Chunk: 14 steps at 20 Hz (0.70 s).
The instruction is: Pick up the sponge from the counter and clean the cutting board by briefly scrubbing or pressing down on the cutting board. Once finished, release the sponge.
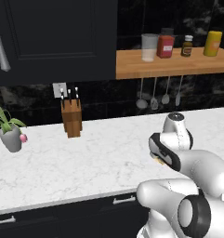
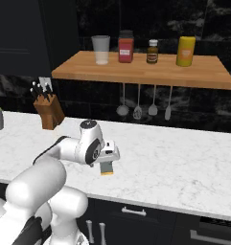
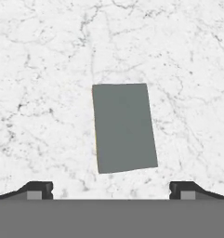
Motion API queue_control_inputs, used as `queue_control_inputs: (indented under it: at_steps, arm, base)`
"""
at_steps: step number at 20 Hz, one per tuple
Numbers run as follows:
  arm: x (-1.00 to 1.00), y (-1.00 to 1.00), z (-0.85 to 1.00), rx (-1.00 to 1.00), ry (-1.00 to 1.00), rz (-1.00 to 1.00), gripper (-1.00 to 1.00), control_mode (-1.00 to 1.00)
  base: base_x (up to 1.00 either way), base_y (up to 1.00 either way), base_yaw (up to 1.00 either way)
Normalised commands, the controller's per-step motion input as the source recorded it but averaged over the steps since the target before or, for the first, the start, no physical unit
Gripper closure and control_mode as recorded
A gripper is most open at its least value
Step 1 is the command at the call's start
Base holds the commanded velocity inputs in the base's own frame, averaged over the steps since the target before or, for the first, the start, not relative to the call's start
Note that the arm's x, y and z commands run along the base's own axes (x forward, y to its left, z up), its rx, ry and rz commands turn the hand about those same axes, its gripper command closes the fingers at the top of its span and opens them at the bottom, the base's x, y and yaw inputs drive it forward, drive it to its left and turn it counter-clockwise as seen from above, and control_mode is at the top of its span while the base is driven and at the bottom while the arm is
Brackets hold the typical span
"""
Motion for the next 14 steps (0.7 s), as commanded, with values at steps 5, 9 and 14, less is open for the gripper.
queue_control_inputs:
  at_steps: [5,9,14]
  arm:
    - [0.28,0.0,-0.16,0.0,0.0,0.0,-1.0,-1.0]
    - [0.24,0.0,-0.16,0.0,0.0,0.0,-1.0,-1.0]
    - [0.15,-0.04,-0.17,0.0,0.0,0.0,-1.0,-1.0]
  base:
    - [0.0,0.0,0.0]
    - [0.0,0.0,0.0]
    - [0.0,0.0,0.0]
